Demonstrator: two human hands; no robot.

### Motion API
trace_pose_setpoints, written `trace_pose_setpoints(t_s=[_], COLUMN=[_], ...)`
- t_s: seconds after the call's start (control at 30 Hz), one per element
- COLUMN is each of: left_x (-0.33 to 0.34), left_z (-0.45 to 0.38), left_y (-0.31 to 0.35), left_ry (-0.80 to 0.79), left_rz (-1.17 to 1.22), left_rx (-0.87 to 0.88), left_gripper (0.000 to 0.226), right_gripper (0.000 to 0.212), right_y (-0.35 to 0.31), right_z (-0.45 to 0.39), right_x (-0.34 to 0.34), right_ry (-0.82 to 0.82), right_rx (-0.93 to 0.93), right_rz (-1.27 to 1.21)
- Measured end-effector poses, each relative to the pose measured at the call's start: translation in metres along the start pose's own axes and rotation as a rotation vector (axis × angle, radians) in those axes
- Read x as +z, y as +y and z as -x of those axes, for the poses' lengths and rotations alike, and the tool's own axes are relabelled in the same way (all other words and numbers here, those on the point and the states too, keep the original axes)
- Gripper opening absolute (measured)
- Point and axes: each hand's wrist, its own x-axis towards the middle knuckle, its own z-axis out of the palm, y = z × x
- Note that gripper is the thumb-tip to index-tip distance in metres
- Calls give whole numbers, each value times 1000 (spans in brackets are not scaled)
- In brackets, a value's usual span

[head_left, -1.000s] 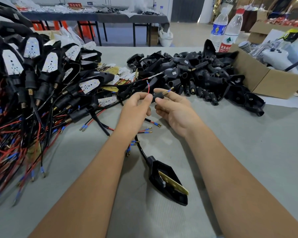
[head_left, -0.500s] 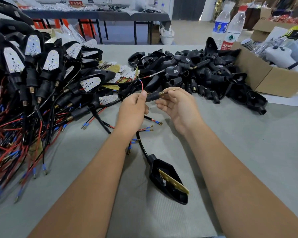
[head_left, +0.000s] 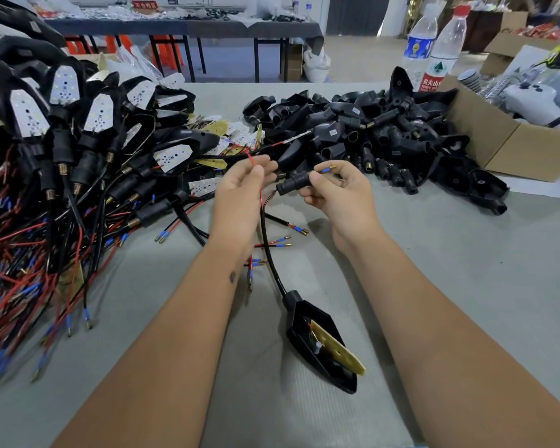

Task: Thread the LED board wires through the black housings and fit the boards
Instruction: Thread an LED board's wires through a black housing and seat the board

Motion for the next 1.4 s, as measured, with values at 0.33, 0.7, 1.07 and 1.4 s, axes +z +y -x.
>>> trace_pose_setpoints(t_s=[0.33,0.7,1.07,1.4], left_x=[-16,-12,-14,-15], left_z=[-8,-1,-4,-7], left_y=[5,-3,-6,-6], left_ry=[134,1,55,65], left_rz=[-55,-665,-718,-695], left_rx=[123,255,238,241], left_gripper=[24,25,15,13], right_gripper=[18,16,14,14], right_y=[3,0,-1,-4], right_z=[-5,-4,-6,-4], right_x=[-6,-7,-7,-4], right_ry=[93,123,119,62], right_rx=[55,73,95,106], right_rz=[-8,-91,-179,-207])
